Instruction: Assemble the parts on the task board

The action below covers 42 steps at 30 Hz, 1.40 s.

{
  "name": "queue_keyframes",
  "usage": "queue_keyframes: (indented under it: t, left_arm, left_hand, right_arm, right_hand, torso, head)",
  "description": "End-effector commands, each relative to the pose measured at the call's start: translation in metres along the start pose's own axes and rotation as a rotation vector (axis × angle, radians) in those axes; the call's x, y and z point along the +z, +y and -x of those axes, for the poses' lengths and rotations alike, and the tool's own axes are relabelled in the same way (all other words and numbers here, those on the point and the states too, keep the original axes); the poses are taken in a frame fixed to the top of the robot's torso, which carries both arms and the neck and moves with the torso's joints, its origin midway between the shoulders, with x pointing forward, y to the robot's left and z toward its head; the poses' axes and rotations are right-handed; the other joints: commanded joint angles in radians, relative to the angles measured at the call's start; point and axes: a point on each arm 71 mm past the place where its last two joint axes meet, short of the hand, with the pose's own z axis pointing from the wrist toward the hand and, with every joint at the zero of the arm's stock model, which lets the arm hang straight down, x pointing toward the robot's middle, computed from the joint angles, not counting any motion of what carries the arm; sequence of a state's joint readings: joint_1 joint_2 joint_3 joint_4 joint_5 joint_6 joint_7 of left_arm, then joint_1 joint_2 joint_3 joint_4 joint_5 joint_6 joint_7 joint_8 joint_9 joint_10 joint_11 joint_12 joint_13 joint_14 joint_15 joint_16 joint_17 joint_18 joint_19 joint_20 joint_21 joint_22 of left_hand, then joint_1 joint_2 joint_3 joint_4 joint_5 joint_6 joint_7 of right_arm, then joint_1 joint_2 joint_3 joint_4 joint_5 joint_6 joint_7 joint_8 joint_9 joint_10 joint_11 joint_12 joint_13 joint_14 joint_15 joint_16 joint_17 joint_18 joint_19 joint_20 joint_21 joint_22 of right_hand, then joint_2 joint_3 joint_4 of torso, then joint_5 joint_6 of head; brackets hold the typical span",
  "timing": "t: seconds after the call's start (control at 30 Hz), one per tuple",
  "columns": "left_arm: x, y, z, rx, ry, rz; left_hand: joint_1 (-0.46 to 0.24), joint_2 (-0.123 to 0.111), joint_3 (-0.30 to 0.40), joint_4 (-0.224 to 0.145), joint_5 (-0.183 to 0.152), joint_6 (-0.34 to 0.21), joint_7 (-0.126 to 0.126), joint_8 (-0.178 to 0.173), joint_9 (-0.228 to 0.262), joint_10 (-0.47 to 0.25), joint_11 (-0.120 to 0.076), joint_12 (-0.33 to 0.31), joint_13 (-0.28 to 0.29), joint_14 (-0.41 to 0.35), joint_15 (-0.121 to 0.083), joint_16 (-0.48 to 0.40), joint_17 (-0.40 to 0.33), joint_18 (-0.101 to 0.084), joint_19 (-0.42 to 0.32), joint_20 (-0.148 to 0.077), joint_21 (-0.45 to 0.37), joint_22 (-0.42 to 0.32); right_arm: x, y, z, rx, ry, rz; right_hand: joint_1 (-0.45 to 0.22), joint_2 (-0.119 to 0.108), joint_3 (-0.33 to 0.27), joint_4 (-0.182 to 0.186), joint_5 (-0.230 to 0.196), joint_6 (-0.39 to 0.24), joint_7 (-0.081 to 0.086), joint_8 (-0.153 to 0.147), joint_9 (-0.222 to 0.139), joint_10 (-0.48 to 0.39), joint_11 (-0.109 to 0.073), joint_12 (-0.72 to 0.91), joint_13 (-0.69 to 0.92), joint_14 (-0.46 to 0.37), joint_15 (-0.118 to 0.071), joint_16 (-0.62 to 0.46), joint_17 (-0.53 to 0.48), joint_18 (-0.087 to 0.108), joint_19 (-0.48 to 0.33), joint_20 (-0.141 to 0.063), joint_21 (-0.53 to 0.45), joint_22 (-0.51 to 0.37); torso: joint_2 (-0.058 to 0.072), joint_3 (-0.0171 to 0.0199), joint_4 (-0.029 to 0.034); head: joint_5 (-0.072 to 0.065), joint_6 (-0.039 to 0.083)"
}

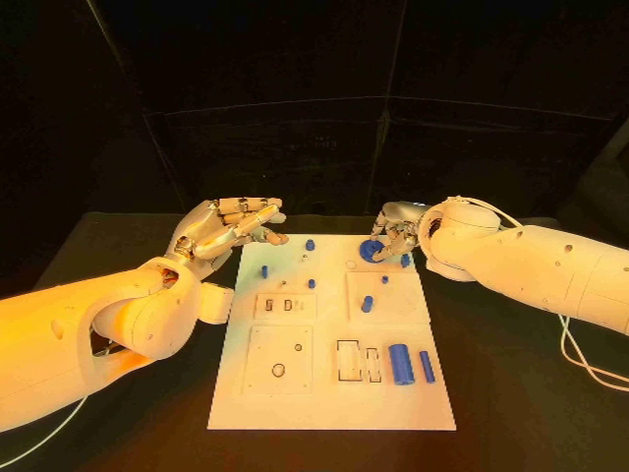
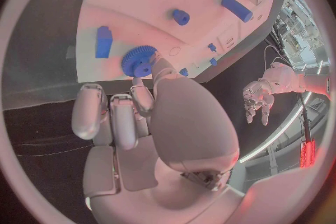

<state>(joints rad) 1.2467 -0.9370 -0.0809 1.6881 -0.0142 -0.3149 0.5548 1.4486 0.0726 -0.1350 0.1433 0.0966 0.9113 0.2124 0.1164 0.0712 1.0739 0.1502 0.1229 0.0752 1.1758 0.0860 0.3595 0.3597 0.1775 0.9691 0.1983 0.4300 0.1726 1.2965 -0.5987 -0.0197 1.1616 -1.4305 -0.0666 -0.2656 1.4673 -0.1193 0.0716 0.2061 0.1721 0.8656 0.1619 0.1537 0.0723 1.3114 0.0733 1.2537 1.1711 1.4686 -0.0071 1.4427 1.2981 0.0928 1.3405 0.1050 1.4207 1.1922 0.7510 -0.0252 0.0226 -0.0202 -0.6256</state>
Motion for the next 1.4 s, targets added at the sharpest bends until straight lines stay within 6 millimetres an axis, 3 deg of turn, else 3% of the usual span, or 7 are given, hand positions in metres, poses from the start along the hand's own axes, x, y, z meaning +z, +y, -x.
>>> queue_keyframes:
  t: [0.03, 0.37, 0.57, 0.67, 0.87, 1.03, 1.4]
  left_arm:
    - [0.001, -0.001, -0.001, -0.004, 0.014, -0.007]
    - [0.002, -0.001, -0.002, -0.004, 0.015, -0.007]
    - [0.002, 0.000, -0.002, -0.004, 0.015, -0.007]
    - [0.002, 0.000, -0.002, -0.004, 0.015, -0.007]
    - [0.002, 0.000, -0.001, -0.004, 0.015, -0.007]
    - [0.002, 0.000, -0.001, -0.003, 0.014, -0.007]
    - [0.001, -0.001, 0.000, -0.002, 0.012, -0.004]
  left_hand:
    - [-0.001, 0.008, -0.001, -0.004, 0.002, 0.000, 0.008, -0.003, -0.001, -0.002, 0.004, -0.004, -0.001, -0.008, 0.003, -0.004, 0.001, 0.004, -0.005, -0.001, -0.004, -0.001]
    - [-0.001, 0.008, -0.001, -0.004, 0.002, 0.000, 0.008, -0.003, -0.001, -0.002, 0.004, -0.004, -0.001, -0.008, 0.003, -0.004, 0.001, 0.004, -0.005, -0.001, -0.004, -0.001]
    - [-0.001, 0.008, -0.001, -0.004, 0.002, 0.000, 0.008, -0.003, -0.001, -0.002, 0.004, -0.004, -0.001, -0.008, 0.003, -0.004, 0.001, 0.004, -0.005, -0.001, -0.004, -0.001]
    - [-0.001, 0.008, -0.001, -0.004, 0.002, 0.000, 0.008, -0.003, -0.001, -0.002, 0.004, -0.004, -0.001, -0.008, 0.003, -0.004, 0.001, 0.004, -0.005, -0.001, -0.004, -0.001]
    - [-0.001, 0.008, -0.001, -0.004, 0.002, 0.000, 0.008, -0.003, -0.001, -0.002, 0.004, -0.004, -0.001, -0.008, 0.003, -0.004, 0.001, 0.004, -0.005, -0.001, -0.004, -0.001]
    - [0.001, 0.010, -0.001, -0.006, 0.002, 0.000, 0.008, -0.004, -0.001, -0.002, 0.004, -0.006, -0.001, -0.009, 0.003, -0.005, 0.004, 0.005, -0.005, 0.000, -0.004, -0.002]
    - [0.001, 0.010, -0.001, -0.006, 0.002, 0.000, 0.008, -0.004, -0.001, -0.002, 0.004, -0.006, -0.001, -0.009, 0.003, -0.005, 0.004, 0.005, -0.005, 0.000, -0.004, -0.002]
  right_arm:
    - [0.001, 0.002, -0.001, -0.015, 0.012, 0.011]
    - [0.003, 0.002, -0.005, -0.024, 0.014, 0.011]
    - [0.004, 0.001, -0.005, -0.027, 0.002, 0.007]
    - [0.004, 0.001, -0.004, -0.031, -0.015, 0.006]
    - [0.004, 0.003, -0.002, -0.047, -0.067, 0.019]
    - [0.002, 0.010, 0.000, -0.056, -0.112, 0.051]
    - [-0.009, 0.039, 0.000, -0.052, -0.169, 0.138]
  right_hand:
    - [0.008, 0.008, 0.002, -0.009, 0.011, 0.009, 0.000, 0.003, 0.000, 0.009, 0.000, 0.007, 0.003, 0.053, 0.003, 0.007, 0.002, -0.016, 0.005, 0.001, 0.006, 0.001]
    - [0.008, 0.014, 0.005, -0.014, 0.018, 0.012, 0.000, 0.006, 0.000, 0.013, -0.001, 0.014, 0.013, 0.053, 0.003, 0.008, 0.004, -0.016, 0.006, 0.001, 0.007, 0.004]
    - [0.001, 0.039, 0.015, -0.027, 0.021, 0.050, -0.004, 0.025, 0.003, 0.021, -0.004, 0.025, 0.029, 0.053, 0.001, 0.010, 0.008, -0.017, 0.007, 0.000, 0.011, 0.009]
    - [0.013, 0.068, 0.045, -0.042, -0.040, 0.093, -0.013, 0.042, 0.007, 0.038, -0.013, 0.043, 0.054, 0.054, -0.006, 0.012, 0.012, -0.018, 0.012, -0.005, 0.015, 0.019]
    - [0.039, 0.095, 0.100, -0.081, -0.072, 0.148, -0.032, 0.059, 0.010, 0.055, -0.029, 0.061, 0.080, 0.055, -0.019, 0.014, 0.016, -0.020, 0.018, -0.017, 0.021, 0.031]
    - [0.038, 0.095, 0.126, -0.099, -0.072, 0.163, -0.036, 0.060, 0.008, 0.061, -0.033, 0.066, 0.089, 0.055, -0.024, 0.015, 0.019, -0.022, 0.023, -0.022, 0.024, 0.039]
    - [-0.012, 0.064, 0.154, -0.114, -0.067, 0.159, -0.033, 0.041, -0.002, 0.067, -0.030, 0.068, 0.098, 0.057, -0.022, 0.016, 0.024, -0.024, 0.028, -0.023, 0.029, 0.049]
  torso:
    - [0.001, 0.0003, 0.0009]
    - [0.000, 0.0004, -0.0009]
    - [0.000, -0.0001, -0.0007]
    - [0.000, 0.0000, -0.0006]
    - [0.000, 0.0001, -0.0003]
    - [0.000, 0.0004, -0.0005]
    - [-0.001, -0.0006, -0.0001]
  head:
    - [0.002, -0.001]
    - [0.005, -0.006]
    - [0.005, -0.007]
    - [0.005, -0.008]
    - [0.005, -0.008]
    - [0.006, -0.008]
    - [0.010, -0.004]
